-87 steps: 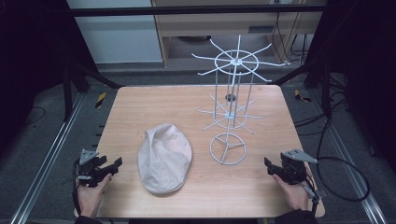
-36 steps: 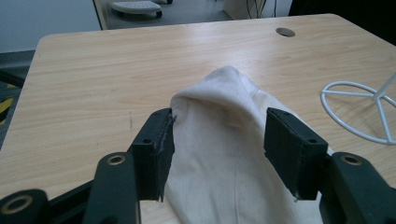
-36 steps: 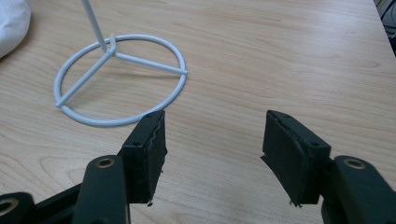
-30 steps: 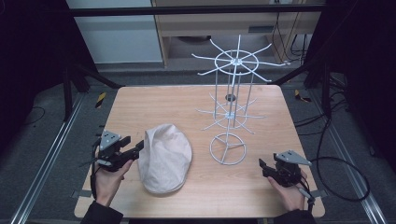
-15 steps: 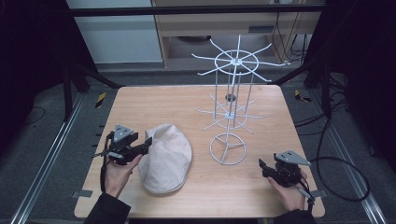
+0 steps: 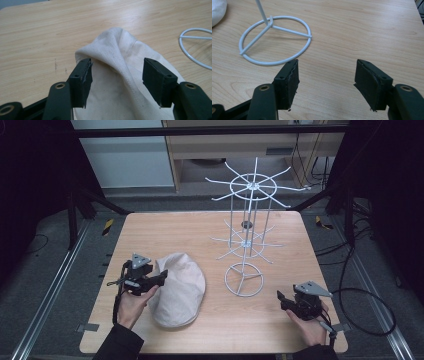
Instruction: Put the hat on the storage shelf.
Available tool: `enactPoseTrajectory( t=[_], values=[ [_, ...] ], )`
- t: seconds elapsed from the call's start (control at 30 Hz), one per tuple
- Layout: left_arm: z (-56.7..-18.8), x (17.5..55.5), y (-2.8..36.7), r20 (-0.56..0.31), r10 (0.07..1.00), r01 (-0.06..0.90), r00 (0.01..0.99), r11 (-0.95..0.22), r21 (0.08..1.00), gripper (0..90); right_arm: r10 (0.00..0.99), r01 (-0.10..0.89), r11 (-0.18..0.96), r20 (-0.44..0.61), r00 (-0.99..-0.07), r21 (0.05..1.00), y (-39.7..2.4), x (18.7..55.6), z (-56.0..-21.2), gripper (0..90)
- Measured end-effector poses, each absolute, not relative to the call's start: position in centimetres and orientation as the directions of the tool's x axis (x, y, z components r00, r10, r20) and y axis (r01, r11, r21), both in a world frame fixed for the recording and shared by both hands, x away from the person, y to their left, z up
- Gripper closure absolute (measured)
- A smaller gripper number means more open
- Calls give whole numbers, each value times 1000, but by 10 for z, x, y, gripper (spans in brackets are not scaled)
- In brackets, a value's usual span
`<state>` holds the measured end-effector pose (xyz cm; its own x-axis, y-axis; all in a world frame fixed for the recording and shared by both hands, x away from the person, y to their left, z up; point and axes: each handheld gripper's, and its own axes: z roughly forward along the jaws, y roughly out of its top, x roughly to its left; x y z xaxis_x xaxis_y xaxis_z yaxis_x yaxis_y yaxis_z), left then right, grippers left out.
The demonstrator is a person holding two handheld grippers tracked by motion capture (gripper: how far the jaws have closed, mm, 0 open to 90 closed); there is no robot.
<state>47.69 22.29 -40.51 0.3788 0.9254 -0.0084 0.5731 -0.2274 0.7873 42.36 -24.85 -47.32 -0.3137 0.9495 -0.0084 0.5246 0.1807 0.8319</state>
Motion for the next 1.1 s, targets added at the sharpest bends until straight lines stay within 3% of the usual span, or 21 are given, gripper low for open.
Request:
enactPoseTrajectory(
  t=[0.4, 0.7, 1.1],
  values=[
    [-420, 487, 220, -22, 930, 632, 367, -232, 739, 457, 949, 532, 183, -7, -315, 827, -249, 425, -474, 358],
    [-427, 491, 216, -38, 930, 679, 365, -237, 695, 568, 948, 537, 179, 2, -318, 824, -249, 425, -474, 360],
    [-428, 493, 210, -77, 924, 691, 374, -223, 688, 846, 949, 543, 180, 1, -316, 820, -250, 426, -475, 359]
  ],
)
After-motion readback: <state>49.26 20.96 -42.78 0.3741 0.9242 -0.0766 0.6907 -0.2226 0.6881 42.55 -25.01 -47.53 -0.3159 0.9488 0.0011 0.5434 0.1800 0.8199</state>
